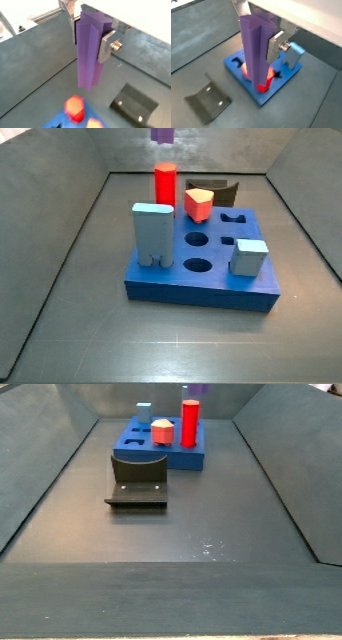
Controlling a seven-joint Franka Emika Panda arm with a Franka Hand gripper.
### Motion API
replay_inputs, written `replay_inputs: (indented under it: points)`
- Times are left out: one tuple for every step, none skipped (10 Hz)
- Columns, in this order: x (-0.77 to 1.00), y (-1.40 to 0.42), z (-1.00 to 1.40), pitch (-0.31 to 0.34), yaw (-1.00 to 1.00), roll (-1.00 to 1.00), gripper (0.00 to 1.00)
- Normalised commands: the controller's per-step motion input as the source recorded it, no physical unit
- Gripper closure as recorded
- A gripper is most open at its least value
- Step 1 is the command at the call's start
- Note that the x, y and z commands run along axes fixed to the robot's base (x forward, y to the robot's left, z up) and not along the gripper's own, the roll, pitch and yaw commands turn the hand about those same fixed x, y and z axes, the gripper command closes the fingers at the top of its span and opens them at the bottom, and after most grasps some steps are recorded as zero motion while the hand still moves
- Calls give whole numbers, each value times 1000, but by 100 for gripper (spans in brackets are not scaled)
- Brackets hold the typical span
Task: Pick up the star object. Move up. Move to above the board. Insert the star object.
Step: Move to above the board, then insert the star object.
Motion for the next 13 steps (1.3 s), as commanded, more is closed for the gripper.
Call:
replay_inputs:
  points:
    - [40,-1000,161,64,0,-1,100]
    - [53,-1000,165,84,3,-15,100]
    - [66,-1000,166,96,7,7,100]
    - [96,-1000,173,115,8,9,100]
    - [113,-1000,175,120,5,2,100]
    - [108,-720,135,137,9,18,100]
    - [103,-407,84,138,10,20,100]
    - [0,34,-577,-14,126,183,100]
    - [-11,229,-440,0,206,173,100]
    - [-109,320,-523,-19,200,159,100]
    - [-180,251,-646,-116,214,143,100]
    - [-314,163,-734,-277,243,41,100]
    - [-357,86,-794,-250,226,4,100]
